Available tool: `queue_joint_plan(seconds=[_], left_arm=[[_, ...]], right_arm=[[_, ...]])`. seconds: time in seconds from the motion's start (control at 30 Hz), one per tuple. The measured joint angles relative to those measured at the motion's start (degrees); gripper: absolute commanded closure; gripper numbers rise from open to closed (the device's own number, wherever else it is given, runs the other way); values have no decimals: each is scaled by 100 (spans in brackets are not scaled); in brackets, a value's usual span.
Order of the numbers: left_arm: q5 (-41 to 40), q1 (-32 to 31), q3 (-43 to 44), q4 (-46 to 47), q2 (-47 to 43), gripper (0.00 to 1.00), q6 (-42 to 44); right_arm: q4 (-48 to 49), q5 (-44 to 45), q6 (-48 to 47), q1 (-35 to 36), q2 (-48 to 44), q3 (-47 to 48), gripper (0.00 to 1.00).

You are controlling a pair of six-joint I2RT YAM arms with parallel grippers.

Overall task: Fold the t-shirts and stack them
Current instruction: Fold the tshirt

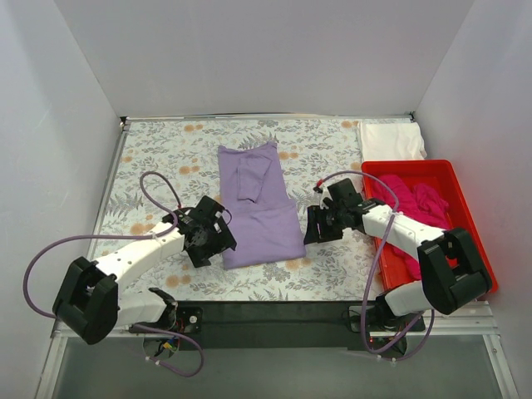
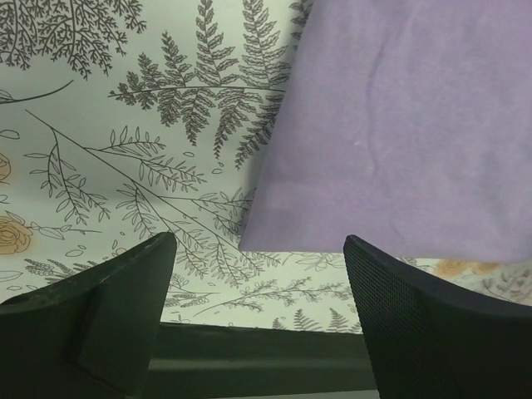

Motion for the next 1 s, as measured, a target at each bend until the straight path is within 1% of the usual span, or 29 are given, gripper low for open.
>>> queue_joint_plan(seconds=[0.13, 0.2, 0.3, 0.5, 0.77, 1.0], left_arm=[[-140, -173, 127, -55, 413, 27, -7], [-190, -243, 232, -57, 619, 30, -4], [-262, -345, 341, -57, 837, 32, 31], [-337, -540, 363, -57, 1121, 33, 101], [-341, -732, 350, 17, 1351, 34, 205], [-376, -798, 286, 42, 1331, 43, 286]], right_arm=[[-472, 636, 57, 282, 15, 96, 49], [-625, 859, 118, 424, 48, 144, 49], [-758, 1095, 243, 636, 138, 258, 49], [-824, 1338, 485, 981, 435, 479, 49], [-839, 1482, 684, 1237, 800, 785, 50], [-852, 1532, 844, 1480, 1099, 953, 52]])
